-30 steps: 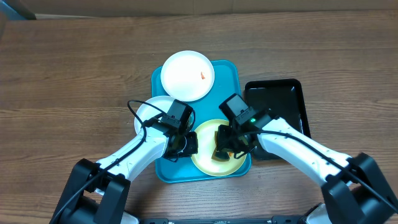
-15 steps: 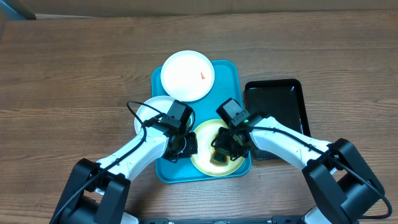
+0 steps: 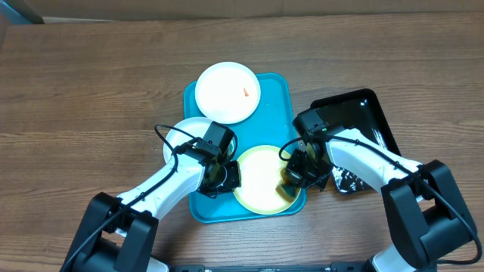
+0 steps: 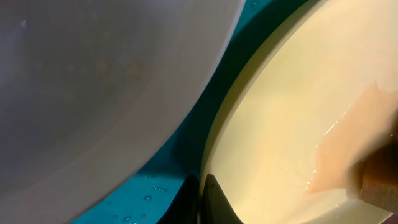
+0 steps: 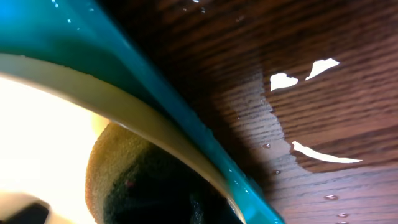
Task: Clean dirty plates on tray and stack at the side
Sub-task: 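Scrub the yellow plate with the sponge held in the right gripper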
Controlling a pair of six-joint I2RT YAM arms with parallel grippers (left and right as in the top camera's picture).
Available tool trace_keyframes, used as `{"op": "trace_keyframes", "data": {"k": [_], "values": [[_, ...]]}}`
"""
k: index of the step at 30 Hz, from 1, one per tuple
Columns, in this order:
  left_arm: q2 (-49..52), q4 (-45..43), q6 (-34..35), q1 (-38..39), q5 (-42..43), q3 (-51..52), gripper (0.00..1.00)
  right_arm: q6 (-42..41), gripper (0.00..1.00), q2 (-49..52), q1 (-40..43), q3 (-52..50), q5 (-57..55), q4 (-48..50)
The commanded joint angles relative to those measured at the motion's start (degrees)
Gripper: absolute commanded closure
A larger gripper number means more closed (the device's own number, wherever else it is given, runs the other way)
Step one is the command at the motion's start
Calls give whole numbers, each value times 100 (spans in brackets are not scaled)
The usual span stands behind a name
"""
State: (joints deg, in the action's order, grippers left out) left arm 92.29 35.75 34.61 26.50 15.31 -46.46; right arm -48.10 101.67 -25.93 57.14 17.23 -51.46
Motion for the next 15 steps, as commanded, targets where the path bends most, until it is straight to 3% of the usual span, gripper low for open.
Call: {"op": "trace_keyframes", "data": {"k": [1,11,15], "values": [[42,131,57,-94,-280,22,96,691,96,221,122,52,-1121,-151],[42,125,57,-94,-275,22,96,2341,96,-568,116,737,-667,-597],[42,127,42,-94,-219,22,96,2461,96,-1023,212,887,-601,-673]]}}
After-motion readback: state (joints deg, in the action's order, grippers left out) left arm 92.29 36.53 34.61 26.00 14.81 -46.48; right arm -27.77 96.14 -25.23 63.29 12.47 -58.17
